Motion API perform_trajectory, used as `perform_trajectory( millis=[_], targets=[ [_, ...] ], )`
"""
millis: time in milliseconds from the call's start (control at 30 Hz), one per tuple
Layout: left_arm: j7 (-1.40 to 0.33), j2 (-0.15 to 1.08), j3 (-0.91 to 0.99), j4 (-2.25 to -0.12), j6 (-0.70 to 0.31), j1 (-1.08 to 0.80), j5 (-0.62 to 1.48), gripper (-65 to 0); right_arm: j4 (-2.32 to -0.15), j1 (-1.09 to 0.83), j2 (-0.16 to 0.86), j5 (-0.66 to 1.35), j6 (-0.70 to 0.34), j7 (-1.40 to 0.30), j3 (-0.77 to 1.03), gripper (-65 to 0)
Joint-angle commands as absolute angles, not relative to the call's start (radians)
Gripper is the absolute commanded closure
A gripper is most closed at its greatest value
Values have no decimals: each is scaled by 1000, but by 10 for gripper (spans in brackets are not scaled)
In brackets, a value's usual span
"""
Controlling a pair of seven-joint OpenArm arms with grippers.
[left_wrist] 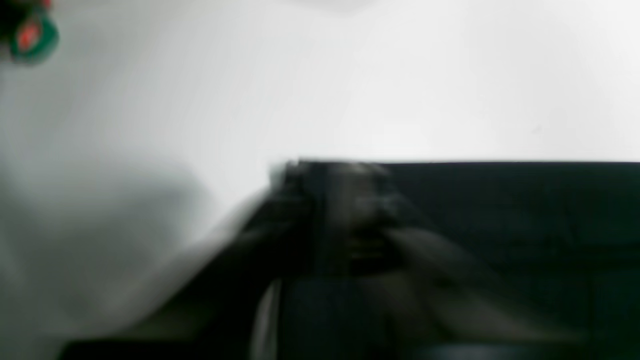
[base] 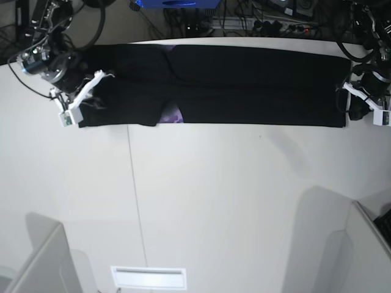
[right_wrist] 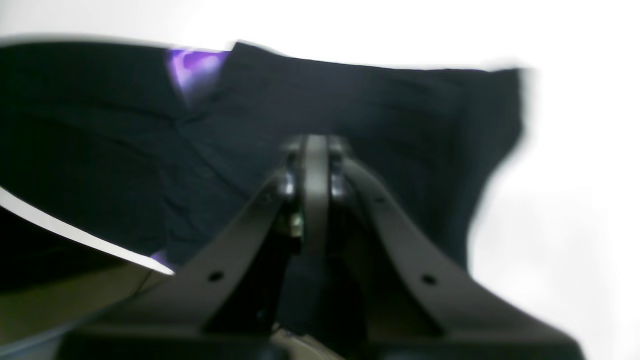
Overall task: Fold the T-shirt properly
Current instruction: 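Lower the folded hem and open both grippers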
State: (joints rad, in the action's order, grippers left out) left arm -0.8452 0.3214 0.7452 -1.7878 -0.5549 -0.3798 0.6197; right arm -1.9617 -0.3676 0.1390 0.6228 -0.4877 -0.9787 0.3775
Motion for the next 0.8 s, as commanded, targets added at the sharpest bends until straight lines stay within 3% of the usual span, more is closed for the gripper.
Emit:
perform_trajectory(
  millis=[0, 300, 533, 767],
  targets=[
    [-820, 337, 743, -1779, -559, -375, 636, 0, -1975, -363, 151, 587, -486, -952, 366, 0],
    [-814, 320, 700, -1616, -559, -346, 507, 0, -1824, -317, 82, 282, -493, -938, 317, 0],
    [-812, 306, 694, -1422, -559, -246, 360, 0, -1630, -268, 90, 274, -493, -839, 321, 0],
    [-812, 306, 694, -1305, -558, -105, 343, 0, -1512, -170, 91, 272, -487, -789, 321, 0]
  ],
)
